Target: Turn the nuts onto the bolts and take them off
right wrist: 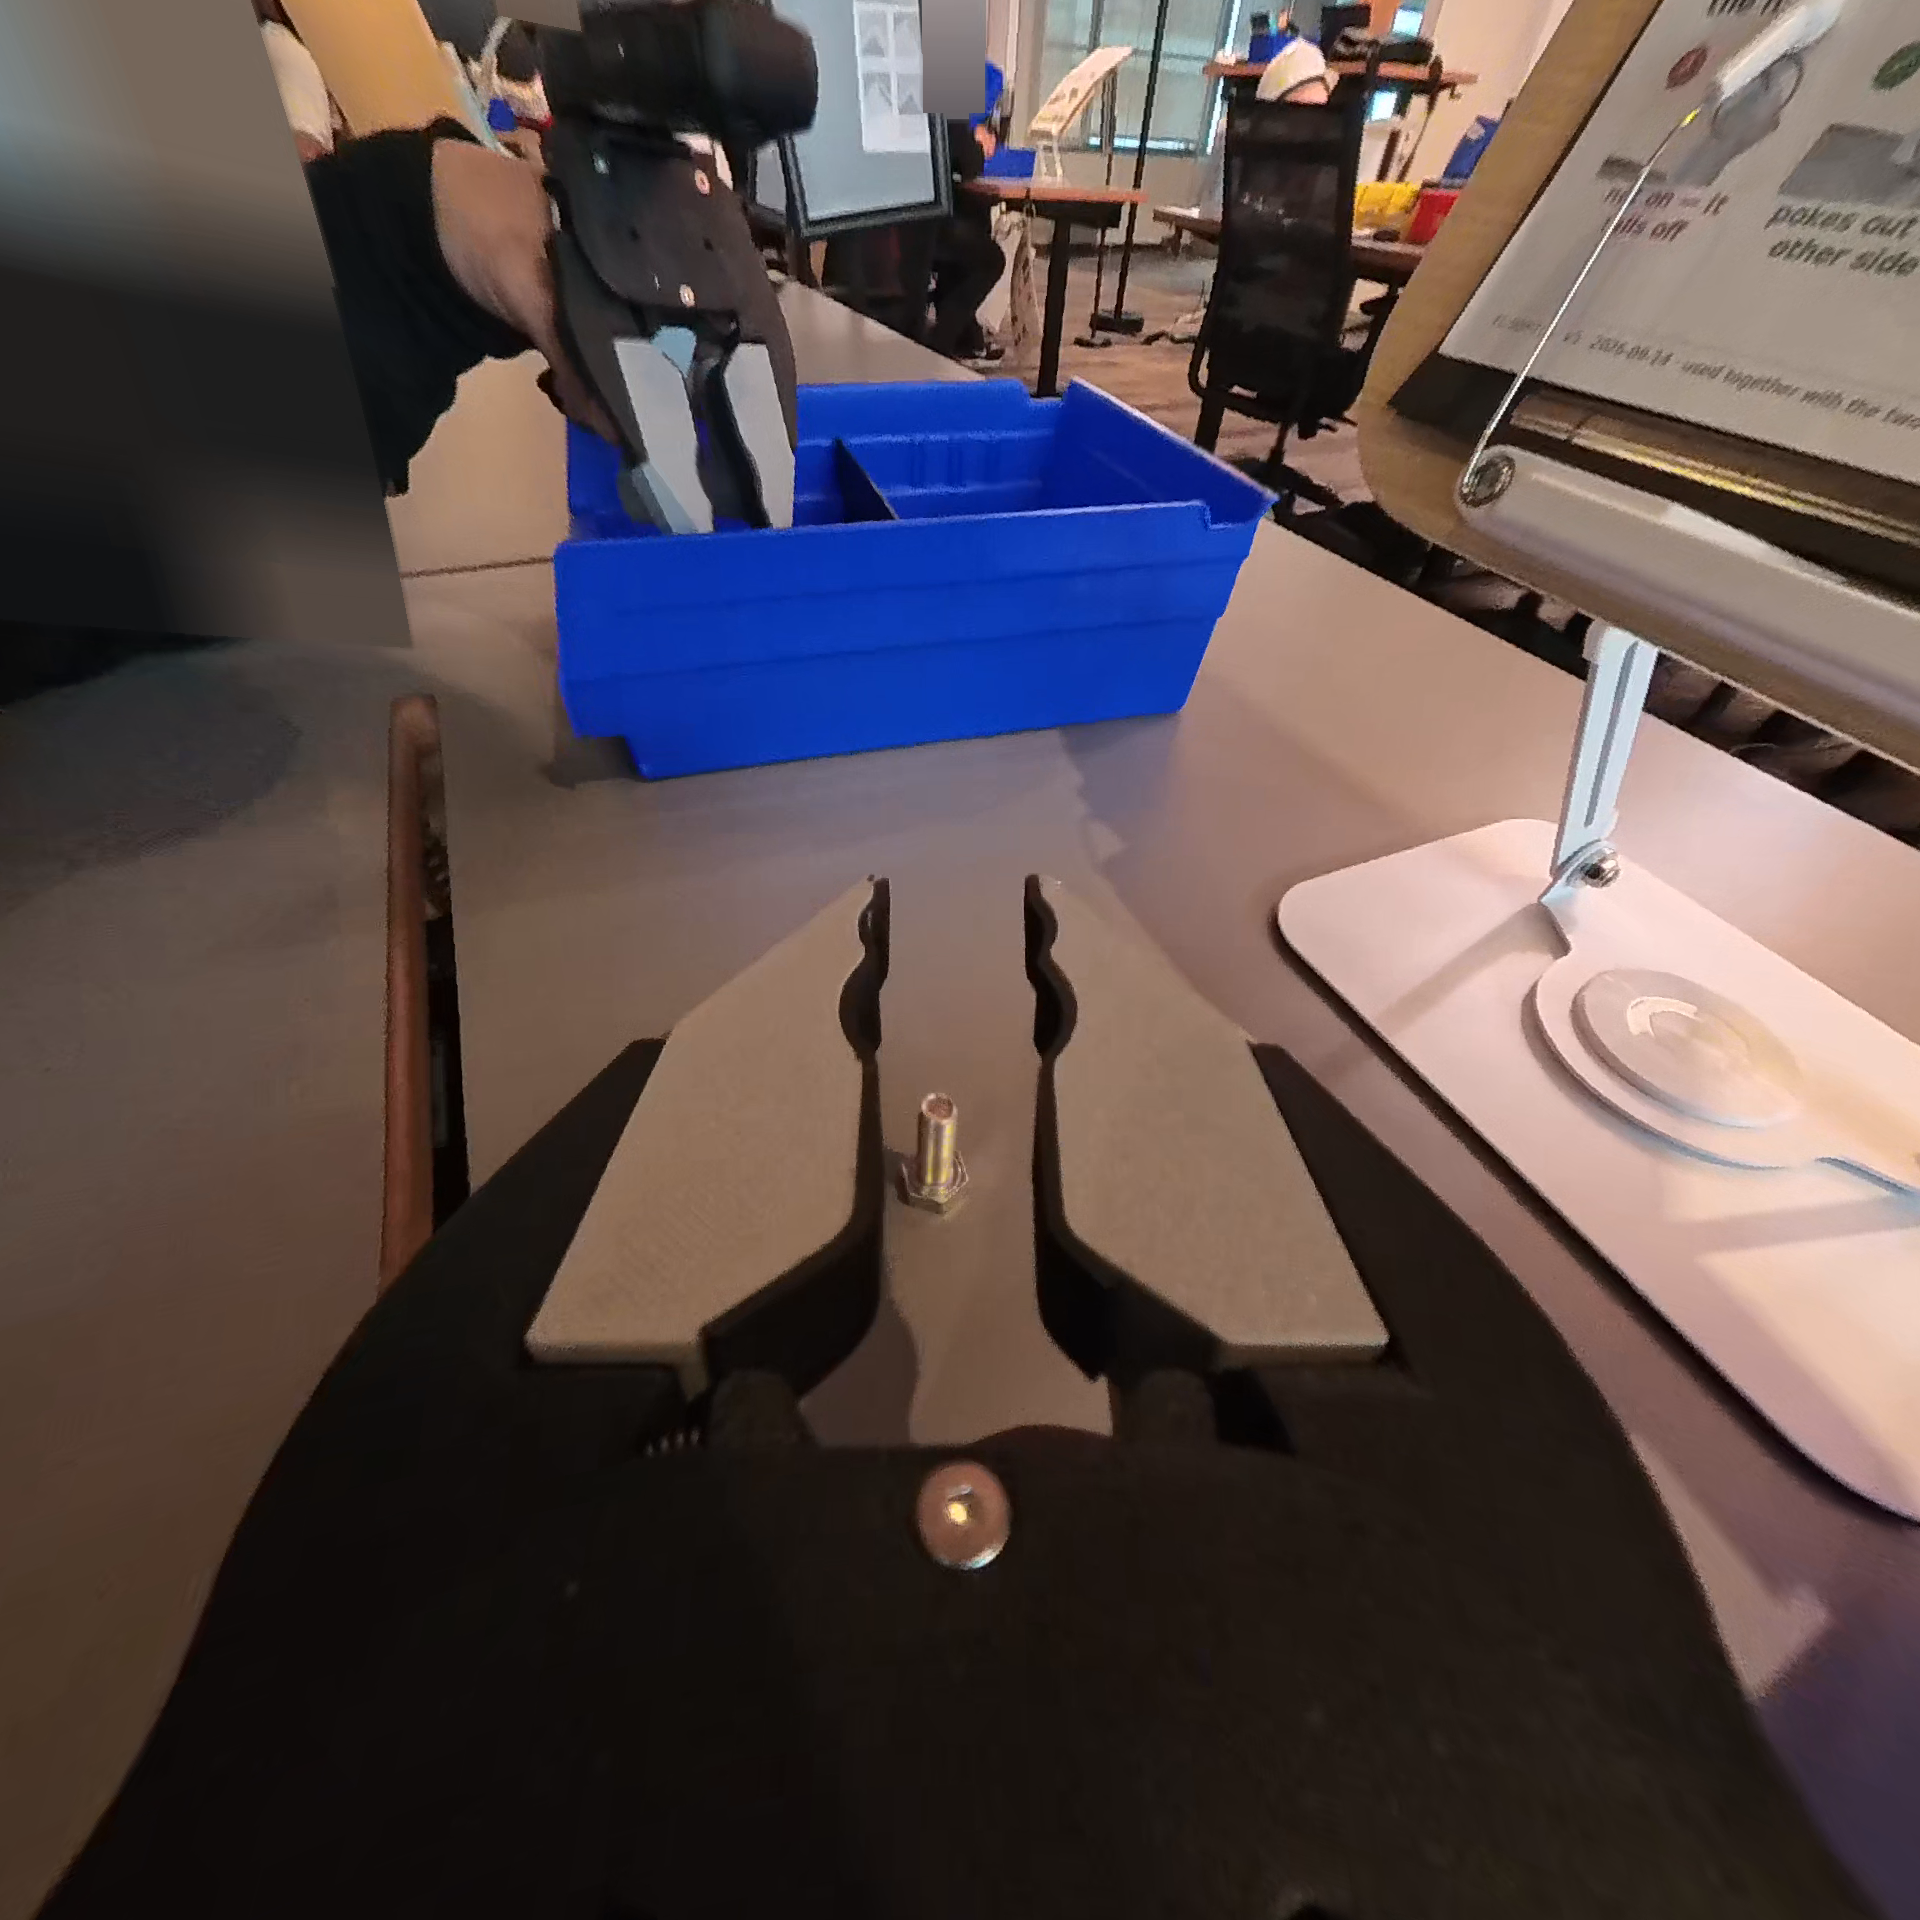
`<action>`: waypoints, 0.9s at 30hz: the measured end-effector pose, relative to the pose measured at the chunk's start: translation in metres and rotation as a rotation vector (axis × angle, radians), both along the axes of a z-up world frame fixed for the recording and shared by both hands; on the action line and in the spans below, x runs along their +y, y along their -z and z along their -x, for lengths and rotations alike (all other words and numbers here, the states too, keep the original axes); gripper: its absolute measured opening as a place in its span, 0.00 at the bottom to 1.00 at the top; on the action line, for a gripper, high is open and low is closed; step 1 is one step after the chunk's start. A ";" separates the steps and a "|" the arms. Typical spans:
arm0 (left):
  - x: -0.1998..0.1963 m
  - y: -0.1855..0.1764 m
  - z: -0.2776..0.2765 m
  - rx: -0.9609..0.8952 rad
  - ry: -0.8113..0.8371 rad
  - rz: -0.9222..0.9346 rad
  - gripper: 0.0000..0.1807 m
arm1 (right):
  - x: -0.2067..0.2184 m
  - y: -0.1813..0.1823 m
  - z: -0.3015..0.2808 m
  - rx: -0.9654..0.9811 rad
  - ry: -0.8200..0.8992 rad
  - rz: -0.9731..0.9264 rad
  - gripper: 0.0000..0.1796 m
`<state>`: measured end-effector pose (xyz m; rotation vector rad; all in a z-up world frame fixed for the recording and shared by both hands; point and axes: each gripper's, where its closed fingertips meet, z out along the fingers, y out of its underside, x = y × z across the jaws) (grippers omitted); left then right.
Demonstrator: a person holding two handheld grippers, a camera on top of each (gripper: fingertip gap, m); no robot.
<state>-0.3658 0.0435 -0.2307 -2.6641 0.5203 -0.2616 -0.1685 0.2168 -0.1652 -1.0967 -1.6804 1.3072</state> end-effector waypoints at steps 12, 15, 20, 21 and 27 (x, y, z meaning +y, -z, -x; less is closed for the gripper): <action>-0.023 -0.009 0.015 0.136 -0.060 0.062 0.12 | -0.017 -0.014 -0.008 0.037 -0.055 0.000 0.13; -0.046 -0.004 0.020 0.161 -0.039 0.140 0.13 | -0.020 -0.018 -0.009 0.050 -0.061 -0.005 0.12; -0.065 0.016 0.024 0.204 -0.005 0.271 0.15 | -0.021 -0.019 -0.010 0.050 -0.065 -0.002 0.12; -0.065 0.020 0.024 0.210 0.001 0.285 0.15 | -0.021 -0.019 -0.010 0.051 -0.066 0.001 0.12; -0.070 0.035 0.029 0.228 -0.006 0.368 0.15 | -0.020 -0.022 -0.011 0.060 -0.072 0.025 0.12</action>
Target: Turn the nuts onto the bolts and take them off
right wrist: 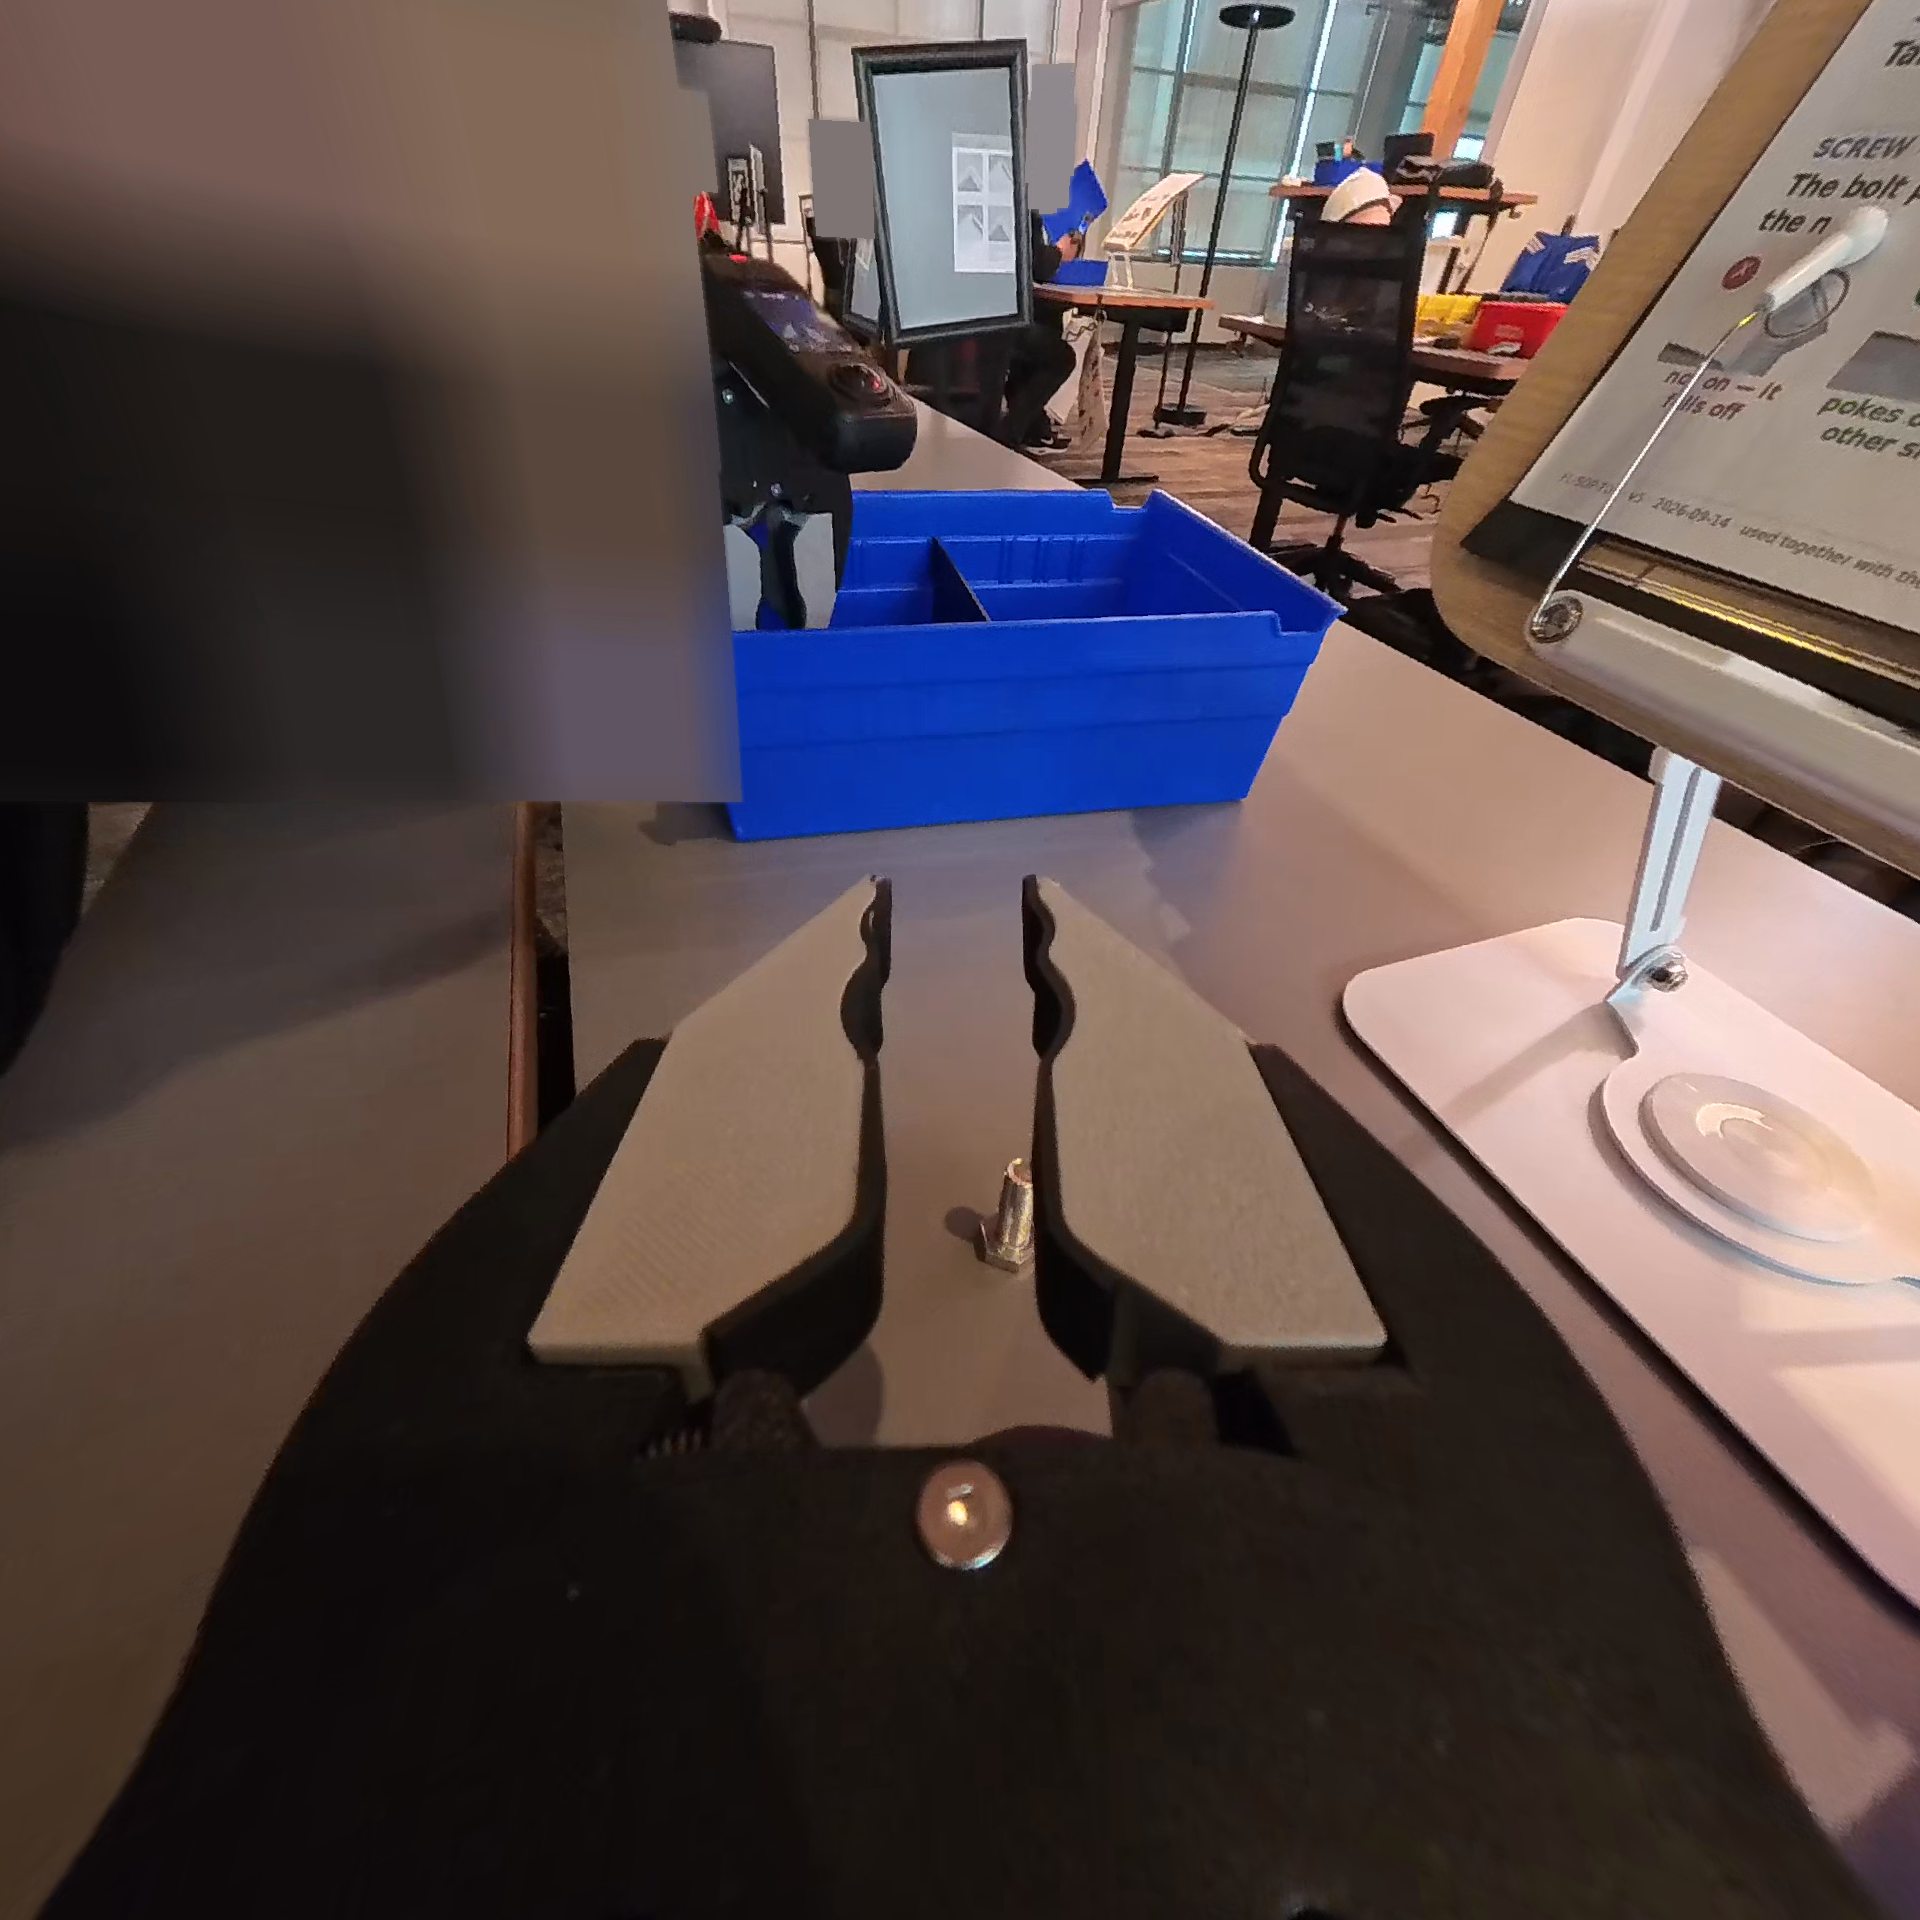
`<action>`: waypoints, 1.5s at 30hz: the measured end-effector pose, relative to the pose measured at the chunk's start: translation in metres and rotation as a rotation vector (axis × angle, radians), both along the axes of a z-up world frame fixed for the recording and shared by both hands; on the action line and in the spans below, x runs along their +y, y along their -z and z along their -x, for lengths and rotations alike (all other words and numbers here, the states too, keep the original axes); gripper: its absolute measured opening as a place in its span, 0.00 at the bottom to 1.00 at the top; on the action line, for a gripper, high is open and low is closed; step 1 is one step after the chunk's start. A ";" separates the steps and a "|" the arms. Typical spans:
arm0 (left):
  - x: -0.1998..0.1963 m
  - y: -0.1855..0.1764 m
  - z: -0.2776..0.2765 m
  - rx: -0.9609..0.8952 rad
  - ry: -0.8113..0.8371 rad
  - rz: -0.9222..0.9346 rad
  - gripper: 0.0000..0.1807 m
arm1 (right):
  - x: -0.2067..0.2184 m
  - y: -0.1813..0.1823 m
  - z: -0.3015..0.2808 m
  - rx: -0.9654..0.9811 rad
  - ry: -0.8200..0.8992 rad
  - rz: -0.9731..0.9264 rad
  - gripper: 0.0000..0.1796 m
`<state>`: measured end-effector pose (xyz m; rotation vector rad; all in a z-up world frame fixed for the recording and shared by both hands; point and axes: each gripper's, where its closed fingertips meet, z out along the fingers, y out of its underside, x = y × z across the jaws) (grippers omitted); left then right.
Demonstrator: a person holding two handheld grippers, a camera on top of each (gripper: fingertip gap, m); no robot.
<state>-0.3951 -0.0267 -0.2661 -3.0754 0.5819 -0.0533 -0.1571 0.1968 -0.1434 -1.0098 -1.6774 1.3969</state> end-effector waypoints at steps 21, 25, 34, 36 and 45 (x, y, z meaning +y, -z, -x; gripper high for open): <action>0.046 -0.052 0.013 -0.002 -0.058 -0.351 0.02 | 0.003 0.000 0.000 -0.008 0.017 -0.001 0.11; 0.049 -0.077 0.008 0.035 -0.075 -0.438 0.02 | 0.001 0.005 0.003 -0.037 0.021 0.036 0.11; 0.071 -0.137 -0.048 0.008 -0.154 -0.667 0.02 | -0.002 0.041 0.020 -0.219 0.123 0.090 0.14; 0.075 -0.145 -0.068 0.008 -0.138 -0.685 0.02 | -0.001 0.043 0.020 -0.222 0.148 0.057 0.15; 0.117 -0.155 -0.155 -0.013 -0.072 -0.654 0.02 | 0.035 0.043 0.014 -0.232 0.323 -0.027 0.15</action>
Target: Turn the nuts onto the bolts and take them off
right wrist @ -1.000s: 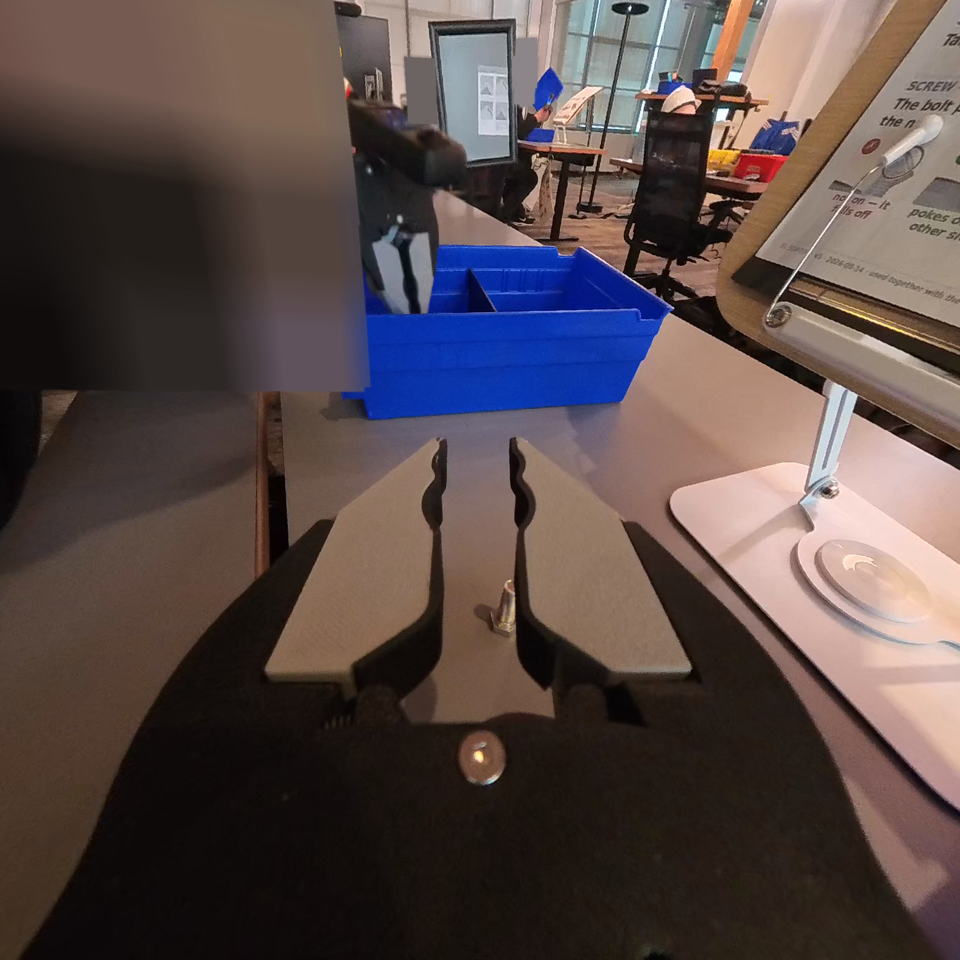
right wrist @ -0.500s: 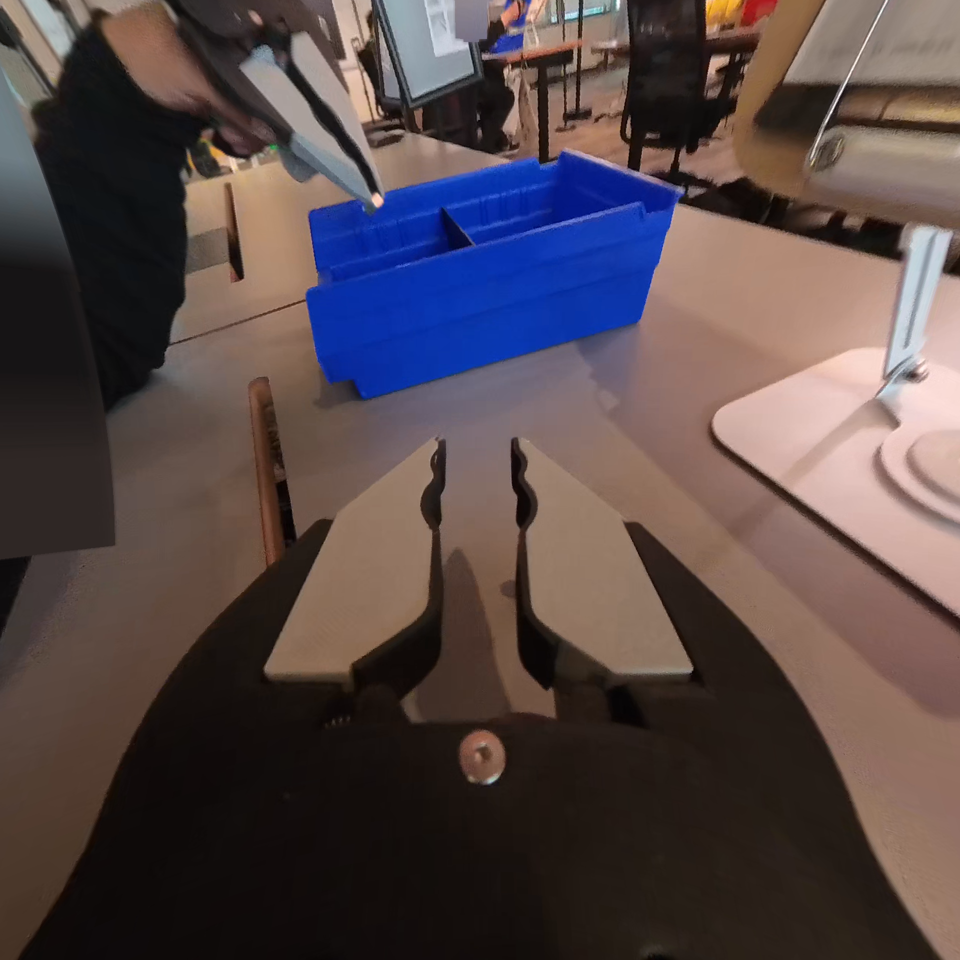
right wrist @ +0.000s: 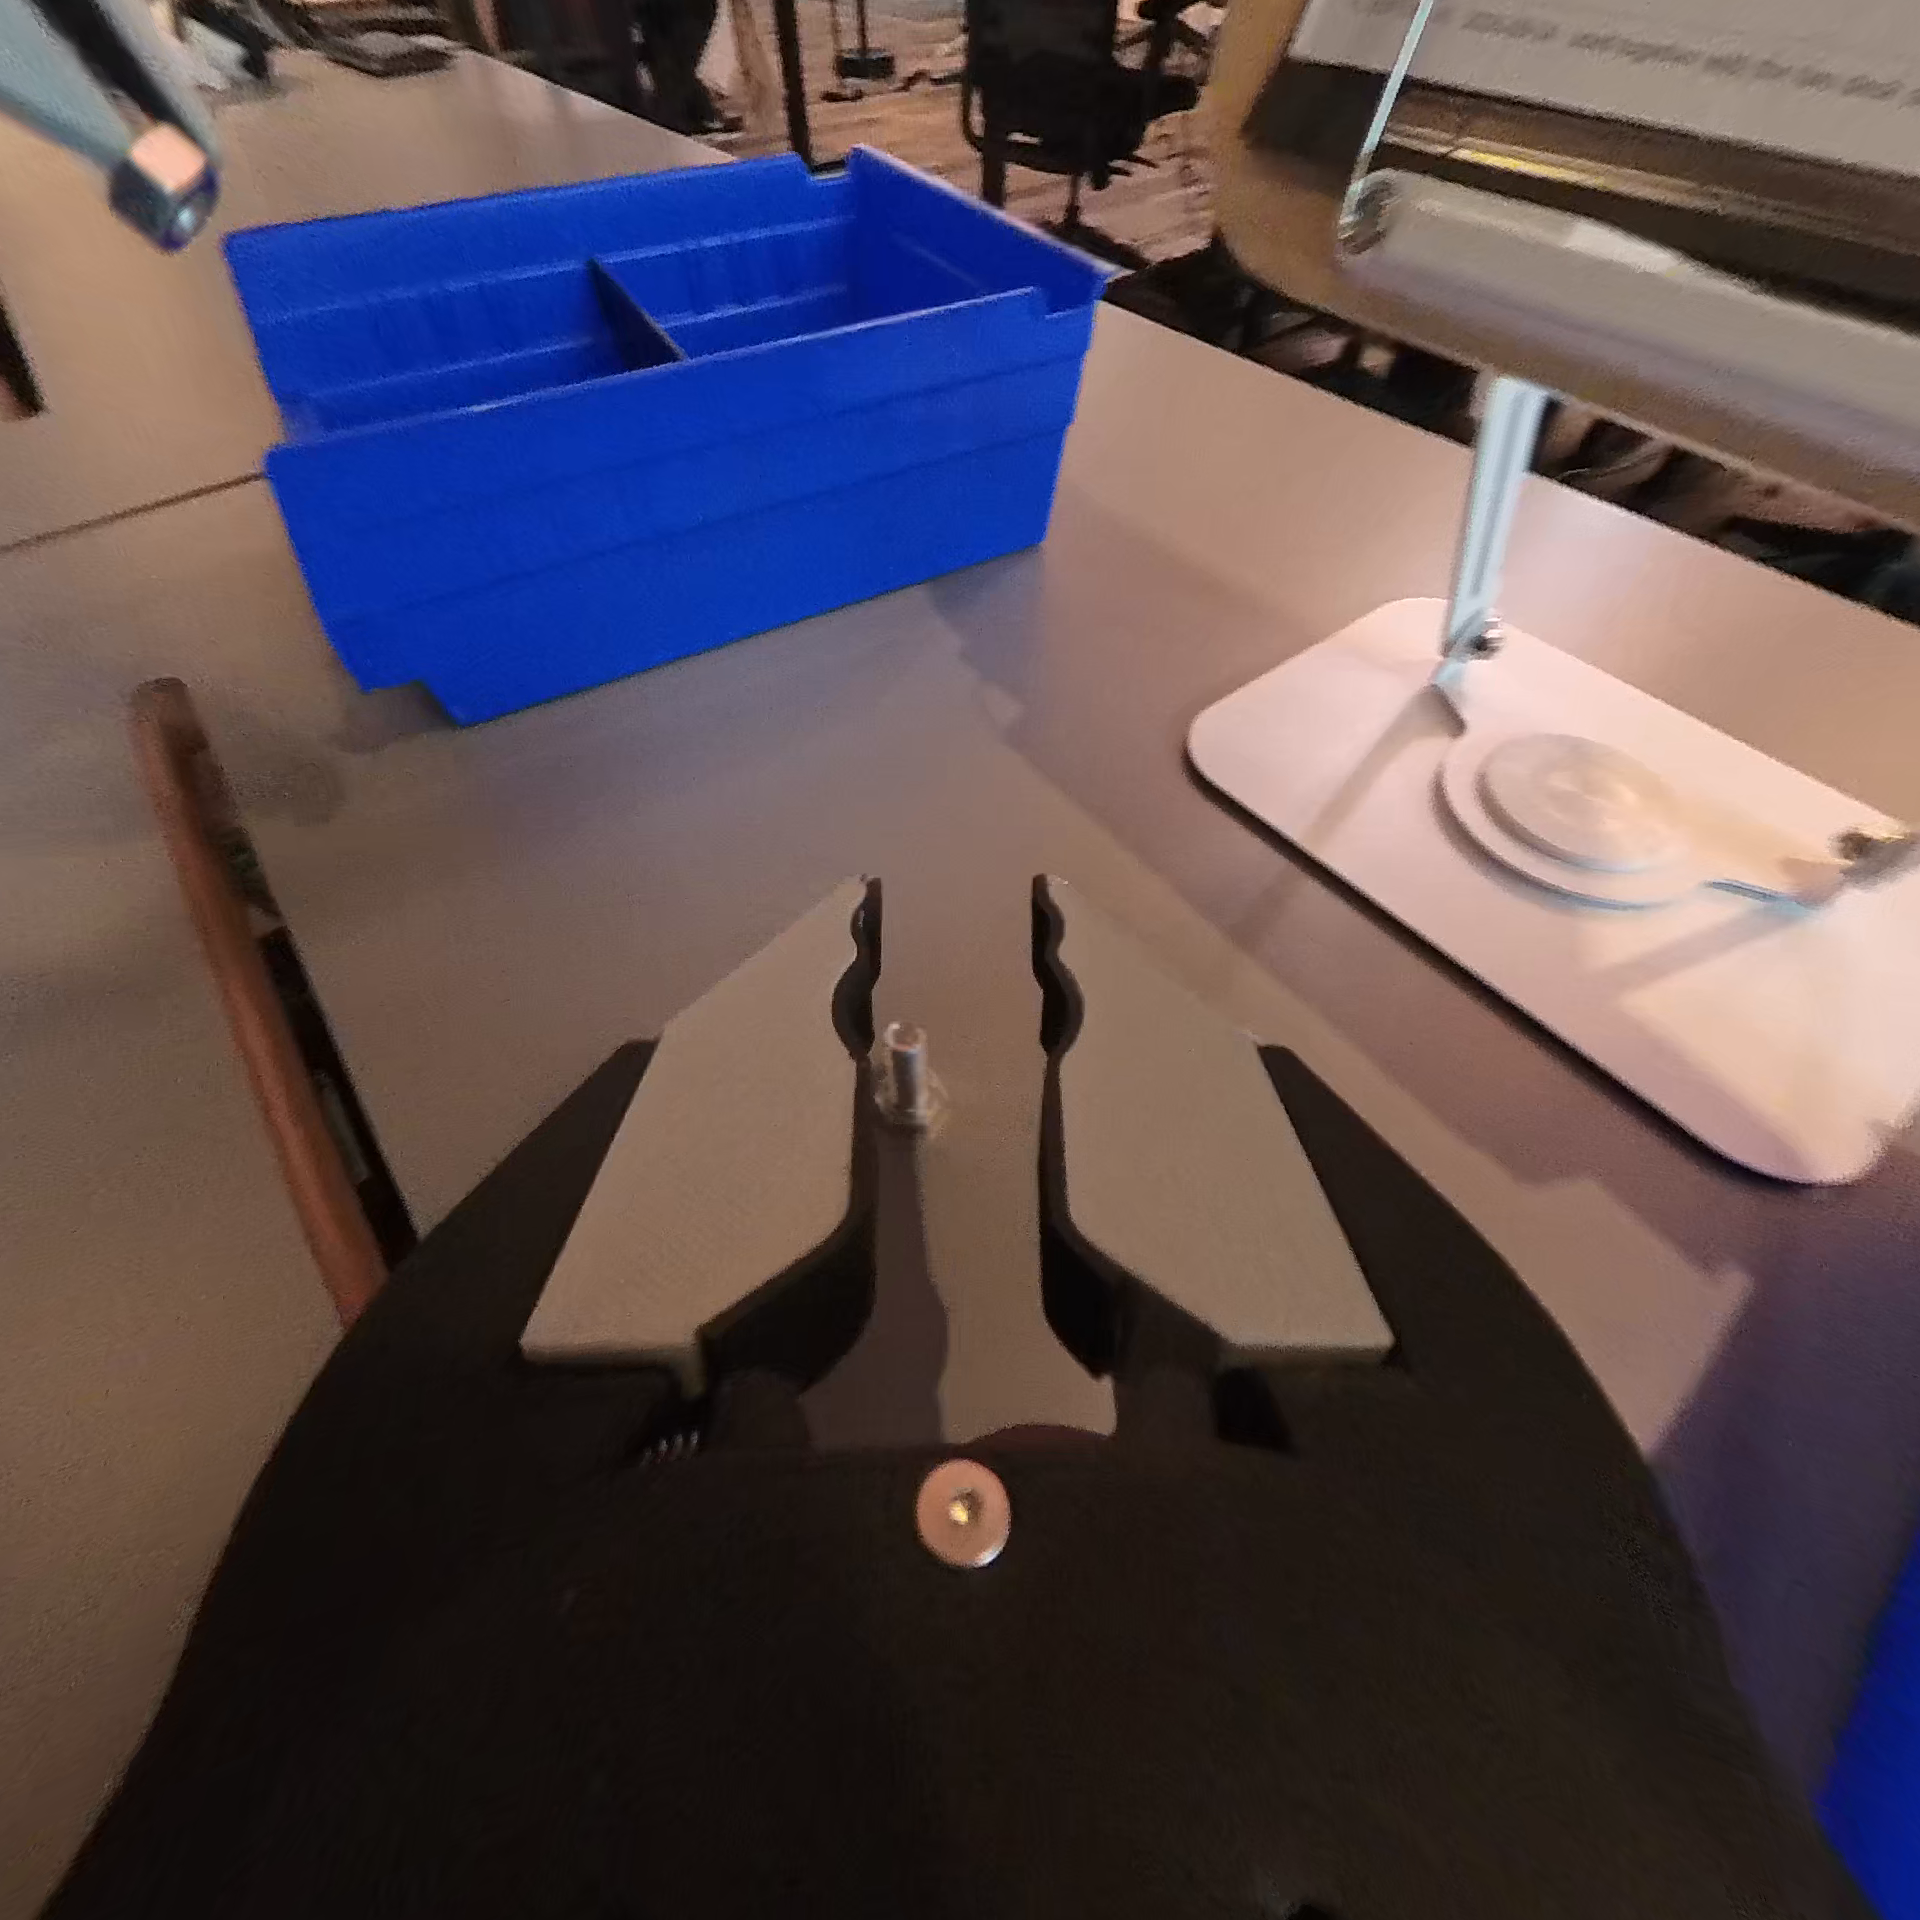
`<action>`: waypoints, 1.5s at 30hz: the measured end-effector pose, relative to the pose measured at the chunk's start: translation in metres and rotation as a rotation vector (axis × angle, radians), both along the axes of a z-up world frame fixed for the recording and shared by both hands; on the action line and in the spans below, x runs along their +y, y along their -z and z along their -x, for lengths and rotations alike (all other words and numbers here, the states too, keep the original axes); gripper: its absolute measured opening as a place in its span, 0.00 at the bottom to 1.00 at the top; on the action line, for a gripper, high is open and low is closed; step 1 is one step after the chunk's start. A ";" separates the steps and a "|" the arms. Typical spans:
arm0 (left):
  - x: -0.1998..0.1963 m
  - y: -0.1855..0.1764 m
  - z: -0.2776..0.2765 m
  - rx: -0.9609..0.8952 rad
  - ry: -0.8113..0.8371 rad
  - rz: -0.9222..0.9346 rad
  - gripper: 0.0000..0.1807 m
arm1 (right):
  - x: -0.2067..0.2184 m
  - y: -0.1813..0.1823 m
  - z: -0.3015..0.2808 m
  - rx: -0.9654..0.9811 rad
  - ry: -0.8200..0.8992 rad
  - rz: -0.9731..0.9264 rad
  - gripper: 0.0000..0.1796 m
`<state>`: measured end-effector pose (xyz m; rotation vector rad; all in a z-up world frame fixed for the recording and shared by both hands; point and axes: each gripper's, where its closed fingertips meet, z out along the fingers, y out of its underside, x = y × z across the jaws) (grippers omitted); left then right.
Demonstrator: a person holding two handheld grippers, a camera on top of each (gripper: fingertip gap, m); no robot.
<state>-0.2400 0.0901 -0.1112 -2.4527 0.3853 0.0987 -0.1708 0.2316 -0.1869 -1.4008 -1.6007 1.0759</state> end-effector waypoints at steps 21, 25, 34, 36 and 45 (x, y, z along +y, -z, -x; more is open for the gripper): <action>0.092 0.144 -0.062 -0.261 0.002 0.223 0.02 | 0.040 -0.014 -0.013 0.019 0.144 -0.086 0.15; 0.098 0.155 -0.069 -0.269 0.010 0.240 0.02 | 0.040 -0.014 -0.013 0.018 0.147 -0.084 0.16; 0.109 0.154 -0.076 -0.368 -0.021 0.181 0.02 | 0.037 -0.017 -0.013 0.026 0.140 -0.089 0.17; 0.109 0.148 -0.073 -0.381 -0.038 0.143 0.07 | 0.040 -0.018 -0.014 0.028 0.147 -0.086 0.17; 0.096 0.115 -0.055 -0.385 -0.095 -0.009 0.15 | 0.052 -0.020 -0.017 0.042 0.178 -0.072 0.17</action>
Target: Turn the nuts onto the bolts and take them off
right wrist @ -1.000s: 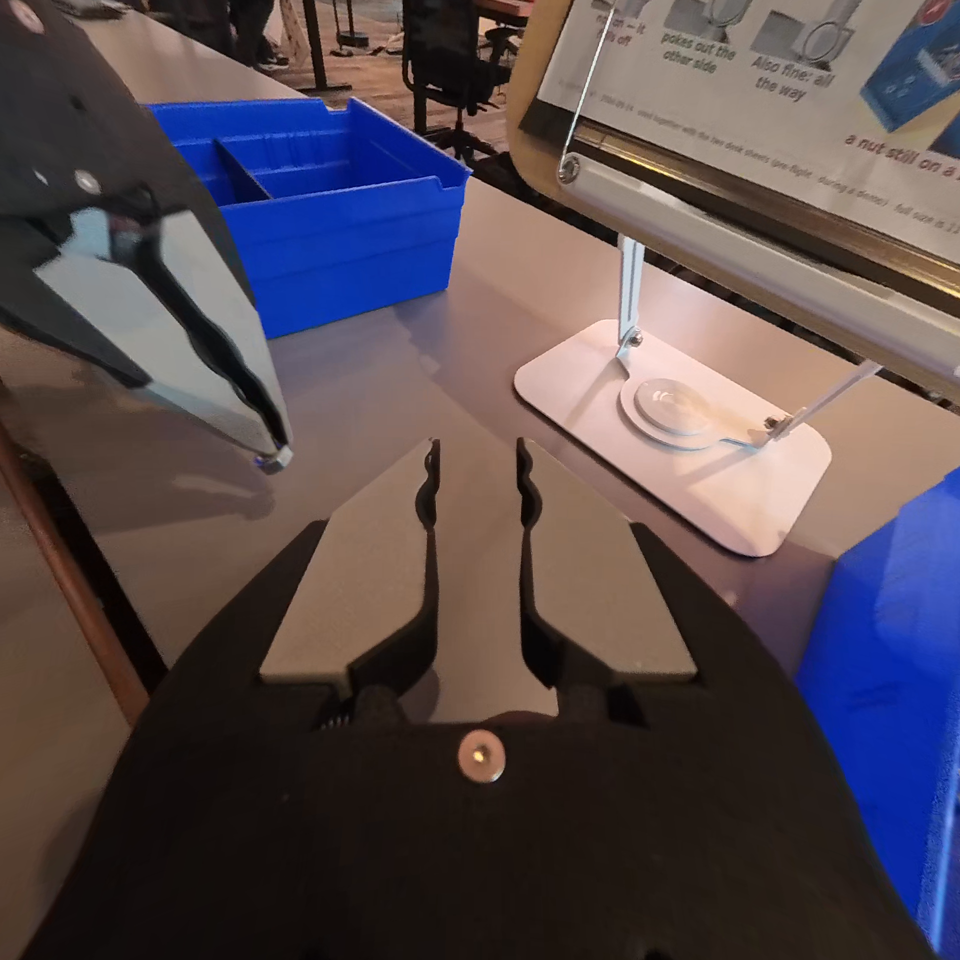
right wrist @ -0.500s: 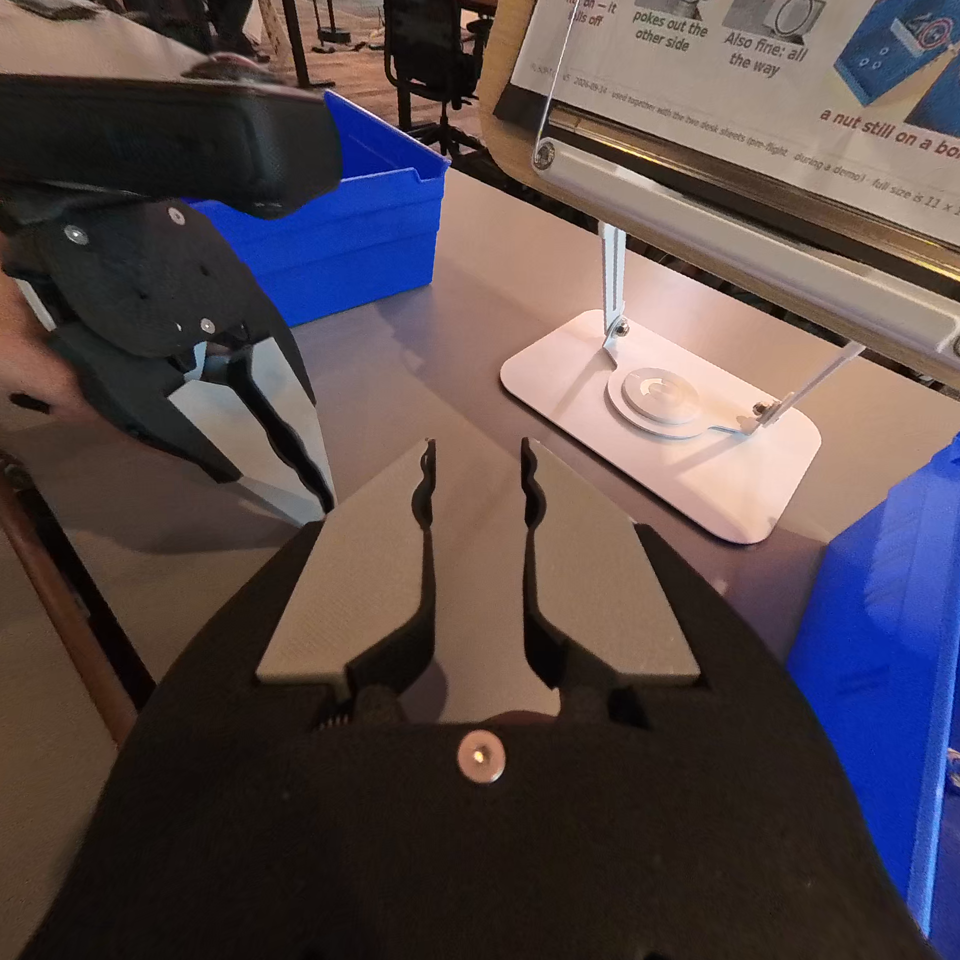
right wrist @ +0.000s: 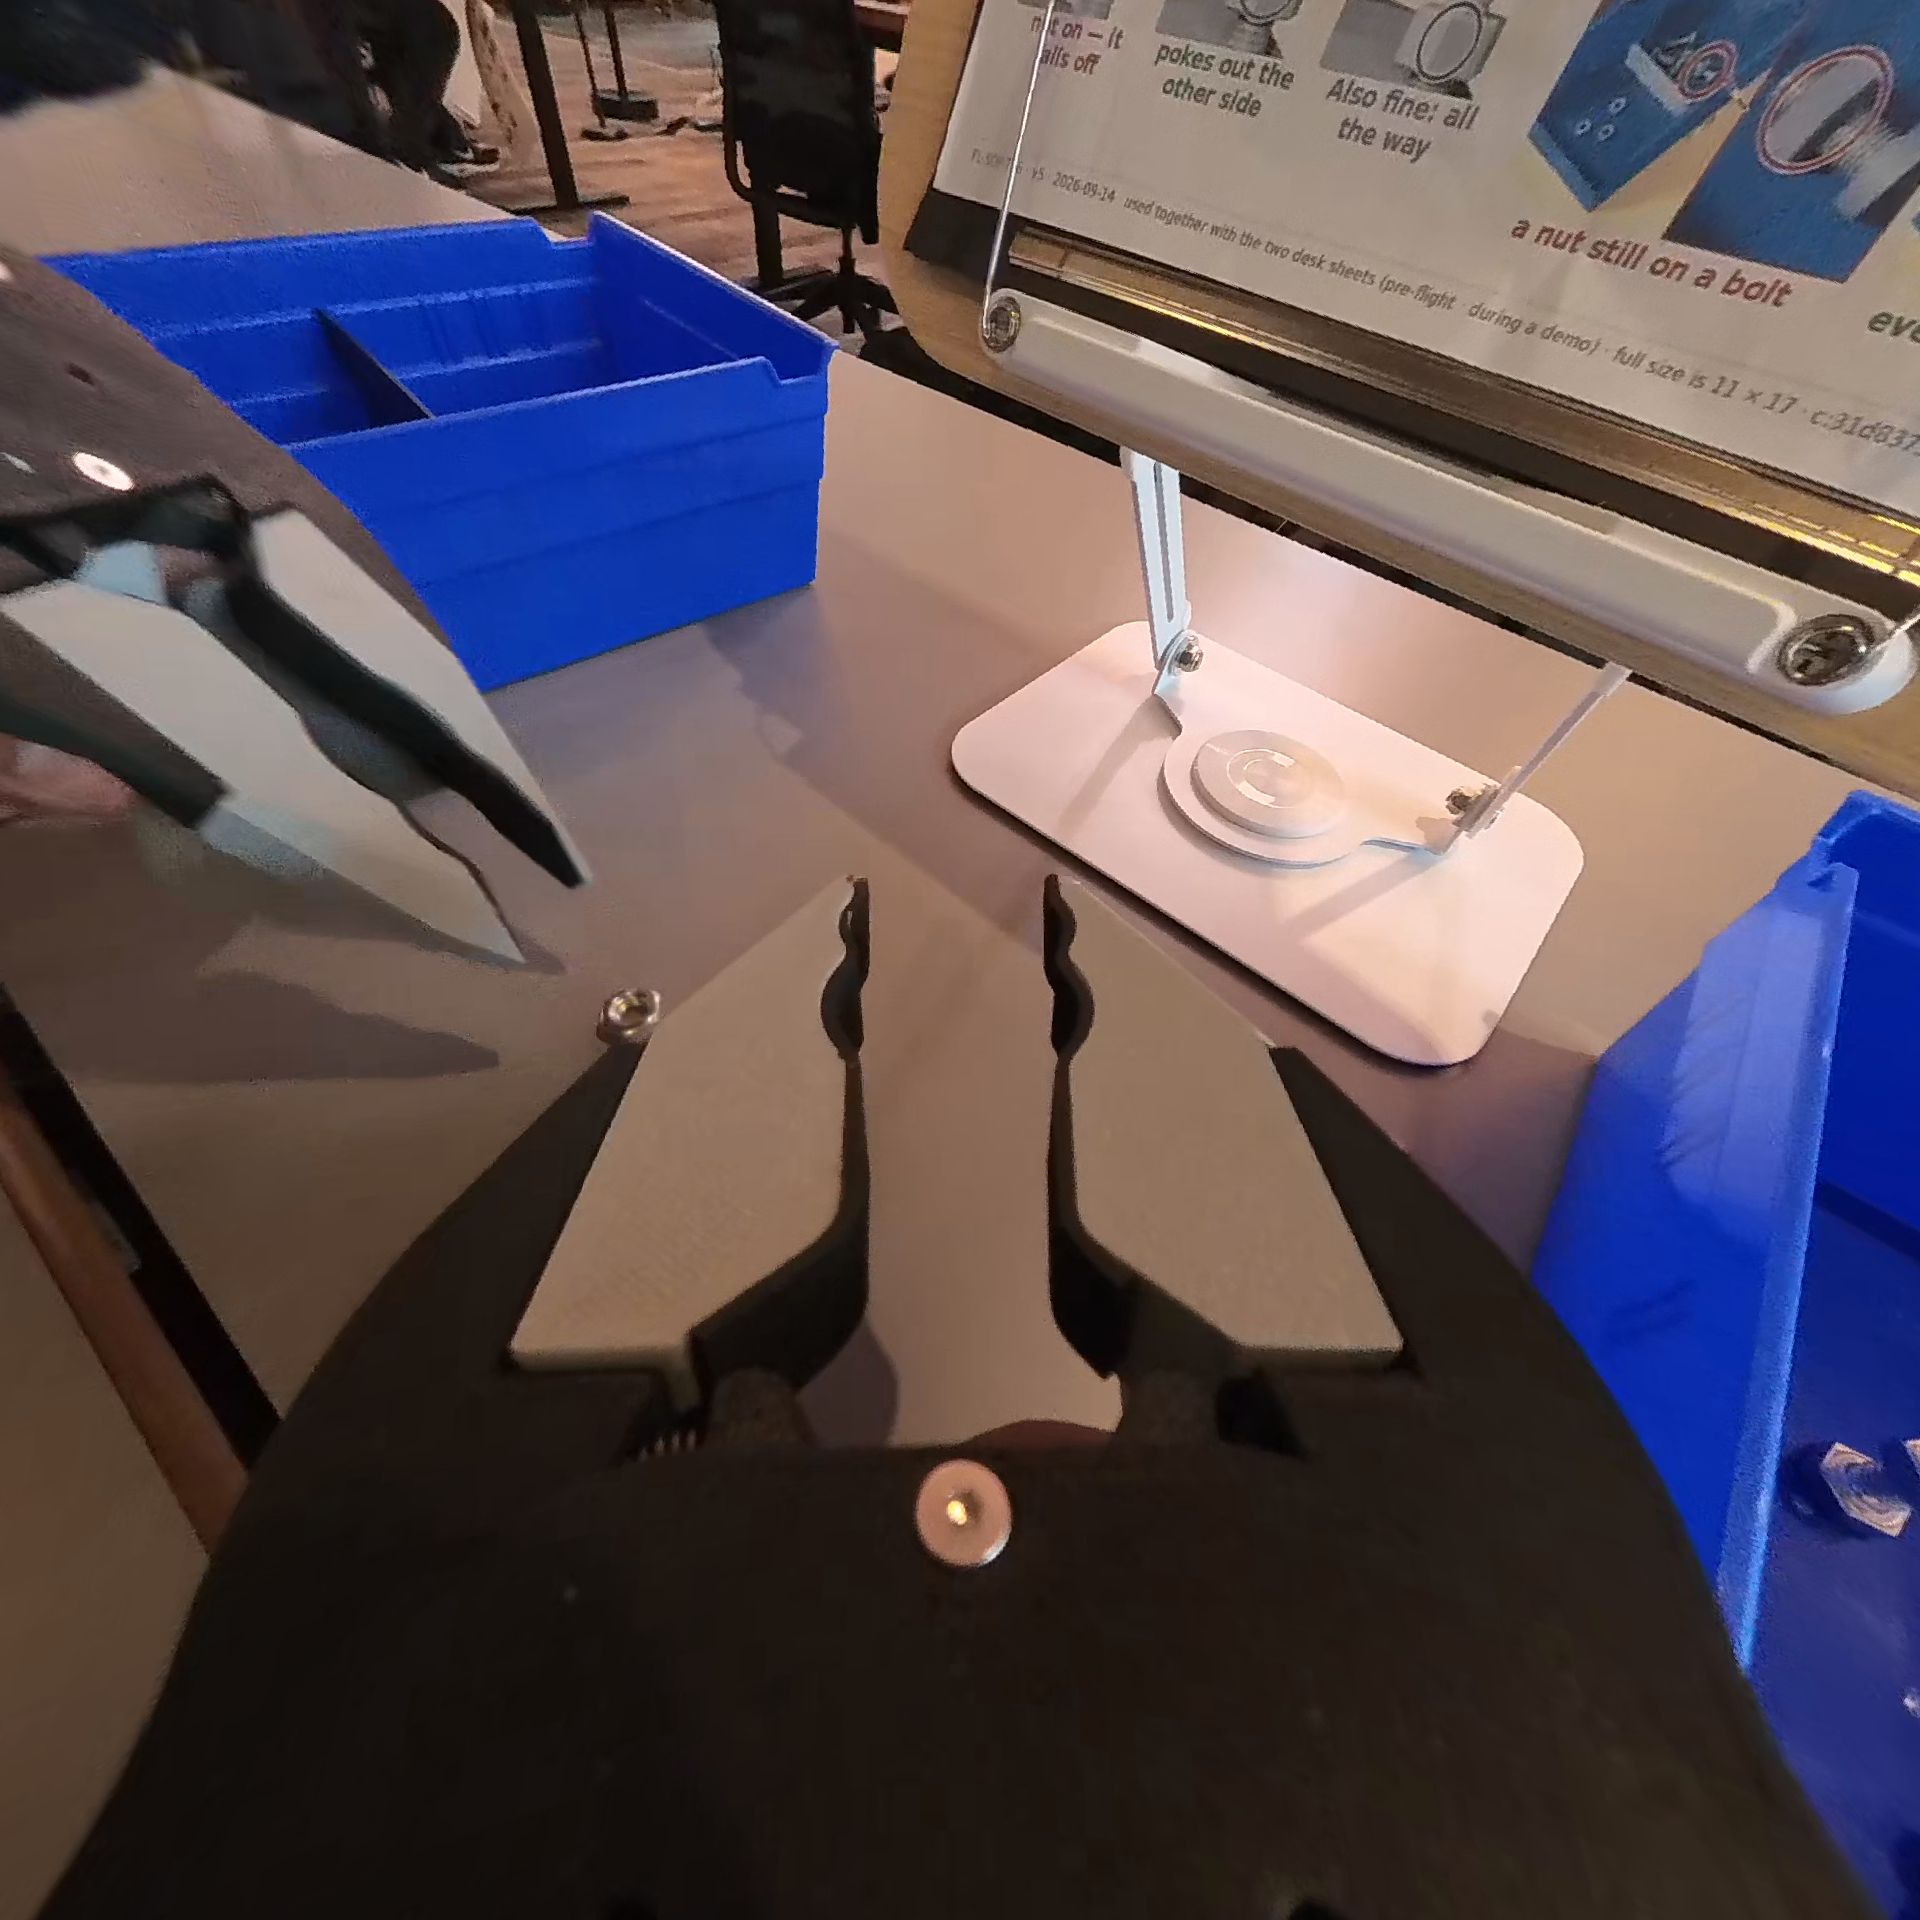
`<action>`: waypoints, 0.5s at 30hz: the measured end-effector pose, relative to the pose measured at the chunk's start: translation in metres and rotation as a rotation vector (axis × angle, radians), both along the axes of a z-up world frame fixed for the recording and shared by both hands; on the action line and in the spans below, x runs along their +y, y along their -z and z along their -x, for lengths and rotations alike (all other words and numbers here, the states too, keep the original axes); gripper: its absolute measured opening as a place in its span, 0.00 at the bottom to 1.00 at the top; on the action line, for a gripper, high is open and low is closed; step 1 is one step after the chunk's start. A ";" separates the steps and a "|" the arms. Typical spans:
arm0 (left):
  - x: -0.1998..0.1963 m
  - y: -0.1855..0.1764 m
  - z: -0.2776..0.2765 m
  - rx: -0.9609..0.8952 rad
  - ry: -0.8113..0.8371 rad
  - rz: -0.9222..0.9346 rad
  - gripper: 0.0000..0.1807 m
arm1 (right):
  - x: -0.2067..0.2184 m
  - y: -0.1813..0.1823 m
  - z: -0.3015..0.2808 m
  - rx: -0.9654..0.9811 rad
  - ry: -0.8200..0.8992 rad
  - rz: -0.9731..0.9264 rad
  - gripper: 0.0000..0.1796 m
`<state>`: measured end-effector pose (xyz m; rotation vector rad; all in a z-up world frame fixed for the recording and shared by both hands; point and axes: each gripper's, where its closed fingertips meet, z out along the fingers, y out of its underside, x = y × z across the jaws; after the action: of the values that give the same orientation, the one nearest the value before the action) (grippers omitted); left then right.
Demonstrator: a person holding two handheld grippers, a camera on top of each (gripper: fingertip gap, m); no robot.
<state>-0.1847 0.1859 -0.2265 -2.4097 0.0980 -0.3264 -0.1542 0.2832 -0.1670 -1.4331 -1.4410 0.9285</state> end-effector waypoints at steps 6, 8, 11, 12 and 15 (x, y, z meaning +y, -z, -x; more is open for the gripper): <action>-0.041 -0.030 0.015 0.084 -0.070 -0.103 0.16 | -0.003 0.002 0.002 -0.005 -0.009 -0.004 0.17; -0.057 -0.043 0.017 0.092 -0.078 -0.152 0.16 | -0.007 0.001 0.002 -0.001 -0.017 -0.013 0.17; -0.080 -0.061 0.030 0.120 -0.113 -0.210 0.16 | -0.013 0.000 0.004 0.002 -0.029 -0.029 0.17; -0.086 -0.068 0.036 0.130 -0.131 -0.235 0.17 | -0.016 0.000 0.004 0.002 -0.033 -0.036 0.17; -0.106 -0.090 0.066 0.163 -0.239 -0.304 0.20 | -0.024 0.005 0.007 -0.012 -0.054 -0.042 0.18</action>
<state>-0.2503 0.0803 -0.1364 -2.1141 -0.0634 -0.0028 -0.1613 0.2588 -0.1718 -1.3778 -1.5057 0.9192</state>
